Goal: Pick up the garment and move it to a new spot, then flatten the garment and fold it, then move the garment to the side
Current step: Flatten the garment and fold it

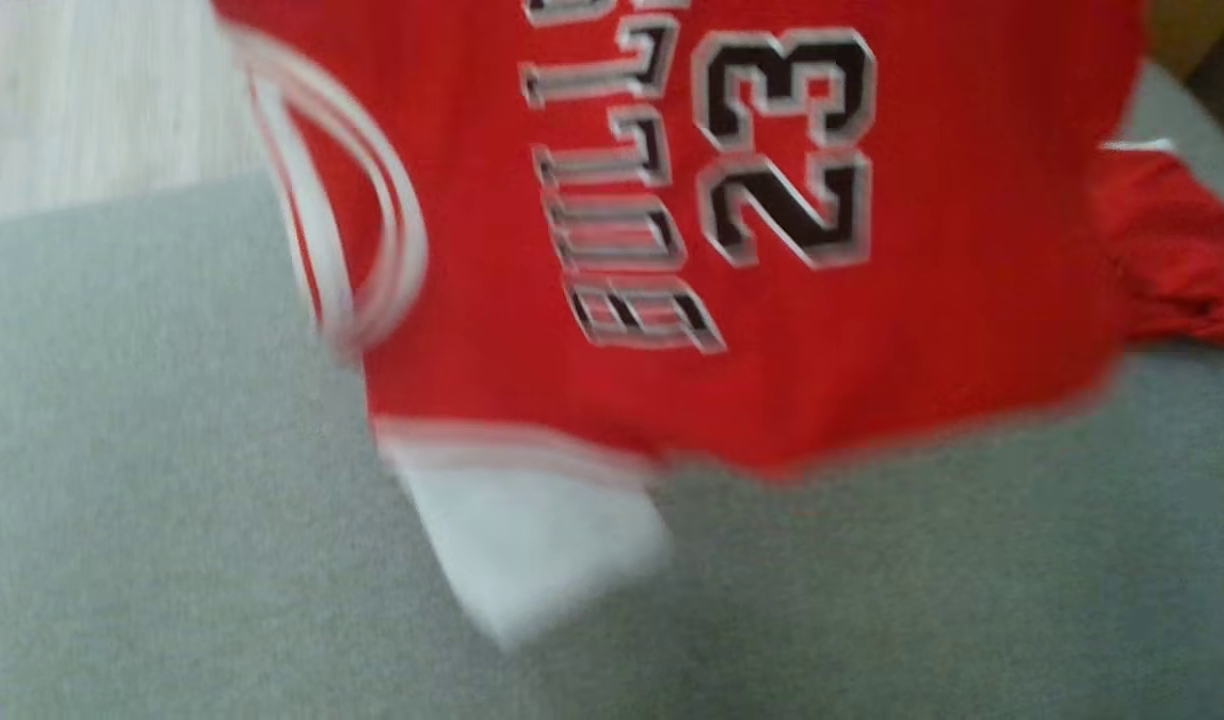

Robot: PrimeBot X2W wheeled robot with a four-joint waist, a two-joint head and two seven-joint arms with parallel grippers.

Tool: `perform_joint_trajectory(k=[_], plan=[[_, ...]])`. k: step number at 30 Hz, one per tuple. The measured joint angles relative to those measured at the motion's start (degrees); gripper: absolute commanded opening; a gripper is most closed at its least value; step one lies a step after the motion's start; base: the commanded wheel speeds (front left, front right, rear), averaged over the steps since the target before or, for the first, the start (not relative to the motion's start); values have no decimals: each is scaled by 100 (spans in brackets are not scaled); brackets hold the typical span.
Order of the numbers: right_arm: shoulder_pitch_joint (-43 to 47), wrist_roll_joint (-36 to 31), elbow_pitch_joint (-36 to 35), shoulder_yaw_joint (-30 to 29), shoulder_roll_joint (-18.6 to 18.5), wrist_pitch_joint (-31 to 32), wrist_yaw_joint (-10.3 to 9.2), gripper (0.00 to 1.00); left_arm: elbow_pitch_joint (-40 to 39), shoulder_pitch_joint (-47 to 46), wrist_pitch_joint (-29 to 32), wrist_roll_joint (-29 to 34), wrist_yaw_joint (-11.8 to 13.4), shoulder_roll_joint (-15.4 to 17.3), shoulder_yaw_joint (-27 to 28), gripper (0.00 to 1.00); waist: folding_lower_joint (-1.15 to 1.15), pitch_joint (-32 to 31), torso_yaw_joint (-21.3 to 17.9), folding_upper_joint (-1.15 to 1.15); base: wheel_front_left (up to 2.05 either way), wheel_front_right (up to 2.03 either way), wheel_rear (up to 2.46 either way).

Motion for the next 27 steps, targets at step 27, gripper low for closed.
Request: perform_joint_trajectory(k=[27], plan=[[154, -1133, 563, -325, 643, -538, 0, 0, -457, 1414, -906, 263, 227, 457, -53, 0, -1, 1889, 304, 0, 0, 0, 0]])
